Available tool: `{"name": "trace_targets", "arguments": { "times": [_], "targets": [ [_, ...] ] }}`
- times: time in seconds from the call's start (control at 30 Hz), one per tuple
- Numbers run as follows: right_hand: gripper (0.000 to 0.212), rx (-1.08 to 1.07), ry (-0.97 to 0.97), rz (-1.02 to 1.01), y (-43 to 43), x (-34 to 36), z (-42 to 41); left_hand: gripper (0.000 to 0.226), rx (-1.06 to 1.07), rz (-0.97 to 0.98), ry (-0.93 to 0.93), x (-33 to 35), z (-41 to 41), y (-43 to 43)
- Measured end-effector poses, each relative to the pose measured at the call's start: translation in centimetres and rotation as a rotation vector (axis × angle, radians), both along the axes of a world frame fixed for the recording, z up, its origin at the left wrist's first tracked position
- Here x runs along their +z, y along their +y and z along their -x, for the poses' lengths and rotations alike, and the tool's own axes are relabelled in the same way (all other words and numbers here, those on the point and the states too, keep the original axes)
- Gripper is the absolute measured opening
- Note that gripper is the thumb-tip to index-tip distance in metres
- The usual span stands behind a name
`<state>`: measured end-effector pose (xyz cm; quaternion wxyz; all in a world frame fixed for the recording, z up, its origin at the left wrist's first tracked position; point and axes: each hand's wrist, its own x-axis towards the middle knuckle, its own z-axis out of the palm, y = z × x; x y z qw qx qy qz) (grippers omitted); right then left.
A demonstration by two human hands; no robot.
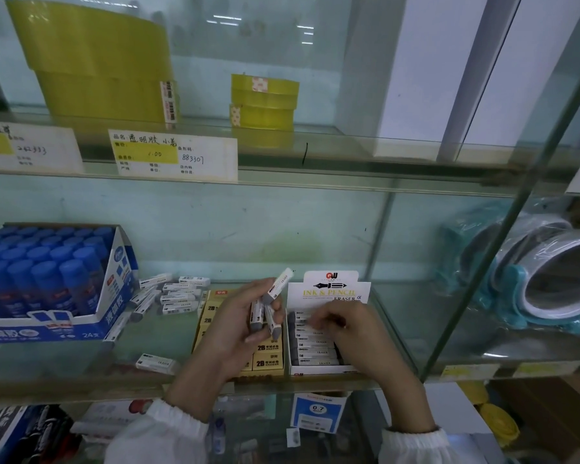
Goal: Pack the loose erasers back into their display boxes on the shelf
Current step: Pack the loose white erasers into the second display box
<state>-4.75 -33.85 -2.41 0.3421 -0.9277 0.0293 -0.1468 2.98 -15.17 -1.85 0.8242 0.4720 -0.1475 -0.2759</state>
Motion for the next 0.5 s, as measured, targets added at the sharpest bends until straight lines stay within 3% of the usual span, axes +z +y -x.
{"name": "trace_targets", "arguments": {
  "times": [0.17, 0.27, 0.4, 0.5],
  "targets": [
    [0.018, -0.116, -0.131, -0.177, 0.6, 0.4, 0.3, 0.034, -0.01, -0.039, -0.029, 0.1, 0.2, 0.1],
    [0.021, -0.044, -0.162, -0.375, 1.4, 1.4, 0.6, 0.029, -0.024, -0.104, -0.078, 0.1, 0.4, 0.1],
    [0.008, 0.03, -0.174, -0.403, 2.3, 1.8, 0.3, 0.027, -0.031, -0.143, -0.11, 0.5, 0.7, 0.0],
    [0.003, -0.023, -0.2, -0.535, 2.4, 1.8, 0.4, 0.029, -0.015, -0.152, -0.105, 0.5, 0.8, 0.0]
  ]
}}
